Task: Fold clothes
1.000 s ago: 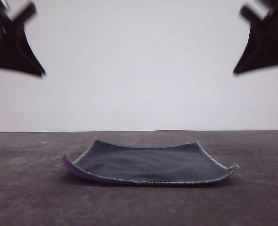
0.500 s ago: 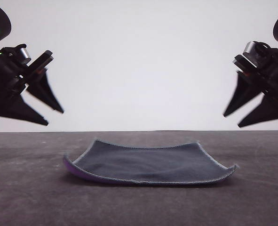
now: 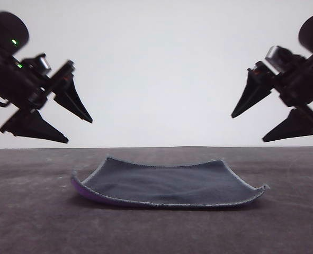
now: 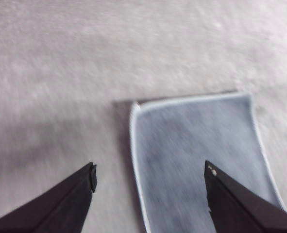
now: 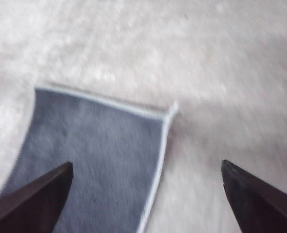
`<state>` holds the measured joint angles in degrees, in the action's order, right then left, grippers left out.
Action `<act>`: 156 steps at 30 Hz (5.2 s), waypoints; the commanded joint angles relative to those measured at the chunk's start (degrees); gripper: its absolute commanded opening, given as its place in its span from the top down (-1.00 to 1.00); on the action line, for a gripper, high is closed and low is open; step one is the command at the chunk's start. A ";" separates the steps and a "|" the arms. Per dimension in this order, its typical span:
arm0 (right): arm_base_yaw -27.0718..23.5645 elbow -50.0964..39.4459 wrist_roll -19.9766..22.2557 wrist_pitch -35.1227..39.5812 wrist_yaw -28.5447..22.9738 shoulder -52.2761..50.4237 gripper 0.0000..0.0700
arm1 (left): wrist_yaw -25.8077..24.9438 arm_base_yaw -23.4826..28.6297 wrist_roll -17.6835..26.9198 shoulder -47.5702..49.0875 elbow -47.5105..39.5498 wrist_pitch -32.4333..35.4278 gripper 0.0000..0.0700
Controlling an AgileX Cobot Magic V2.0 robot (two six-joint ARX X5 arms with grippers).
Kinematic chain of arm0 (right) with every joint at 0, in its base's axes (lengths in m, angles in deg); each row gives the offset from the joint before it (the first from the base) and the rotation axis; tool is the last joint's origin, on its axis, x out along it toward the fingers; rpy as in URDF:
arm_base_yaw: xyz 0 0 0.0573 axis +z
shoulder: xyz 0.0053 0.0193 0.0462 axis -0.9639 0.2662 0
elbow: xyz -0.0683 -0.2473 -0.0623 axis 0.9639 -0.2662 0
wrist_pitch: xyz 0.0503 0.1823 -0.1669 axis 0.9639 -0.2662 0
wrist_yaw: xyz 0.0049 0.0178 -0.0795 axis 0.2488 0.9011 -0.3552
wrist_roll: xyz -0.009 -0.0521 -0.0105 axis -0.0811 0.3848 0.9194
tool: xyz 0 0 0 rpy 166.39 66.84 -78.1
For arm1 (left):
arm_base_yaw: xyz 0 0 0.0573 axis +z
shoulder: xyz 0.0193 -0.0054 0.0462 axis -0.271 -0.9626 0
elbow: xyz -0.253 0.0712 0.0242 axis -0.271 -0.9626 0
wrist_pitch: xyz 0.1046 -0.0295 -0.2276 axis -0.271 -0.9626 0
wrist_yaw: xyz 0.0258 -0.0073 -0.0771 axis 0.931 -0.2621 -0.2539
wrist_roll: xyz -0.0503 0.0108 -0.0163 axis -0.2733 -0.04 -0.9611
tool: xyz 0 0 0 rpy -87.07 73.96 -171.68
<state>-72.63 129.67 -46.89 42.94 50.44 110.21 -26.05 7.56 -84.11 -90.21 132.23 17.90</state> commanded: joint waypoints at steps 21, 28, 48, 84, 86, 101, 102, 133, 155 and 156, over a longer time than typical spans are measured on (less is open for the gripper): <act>5.71 15.91 -0.92 -2.68 6.49 21.96 -0.75 | -2.03 -4.87 2.22 -23.72 22.23 -8.60 -0.21; 7.02 15.91 -0.96 -2.57 6.46 21.96 -0.54 | -2.22 -5.79 2.36 -23.72 22.47 -8.55 -0.21; 5.05 15.91 0.28 -3.66 6.42 21.96 0.97 | -2.23 -5.79 4.70 -23.72 22.47 -10.36 0.85; 2.75 15.91 40.14 -50.84 25.85 18.66 0.99 | -17.70 -4.18 32.23 -16.48 22.62 -45.61 0.97; 2.76 15.91 41.98 -53.59 25.80 18.66 0.99 | -17.72 -4.24 33.33 -16.48 22.62 -47.90 0.97; 3.28 15.91 48.82 -59.91 25.73 18.66 0.37 | -17.84 -4.78 36.66 -16.48 22.62 -53.85 0.15; 3.28 15.91 49.16 -60.12 25.76 18.66 0.27 | -18.16 -4.78 36.68 -16.48 22.62 -53.93 -0.02; 3.06 15.88 19.52 -51.77 -10.54 -22.30 -0.10 | 3.33 -3.04 25.98 14.78 22.71 -48.48 -0.15; 4.23 -12.38 5.40 -23.42 -2.19 -18.58 -0.10 | 14.84 -1.22 22.16 26.55 22.62 -52.10 -0.14; 4.52 -12.40 5.18 -22.37 -2.06 -17.17 -0.10 | 14.84 -1.22 22.16 26.55 22.62 -52.09 -0.14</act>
<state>-68.48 116.72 -40.47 19.81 47.99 91.43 -11.29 6.44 -61.50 -62.92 153.69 -34.54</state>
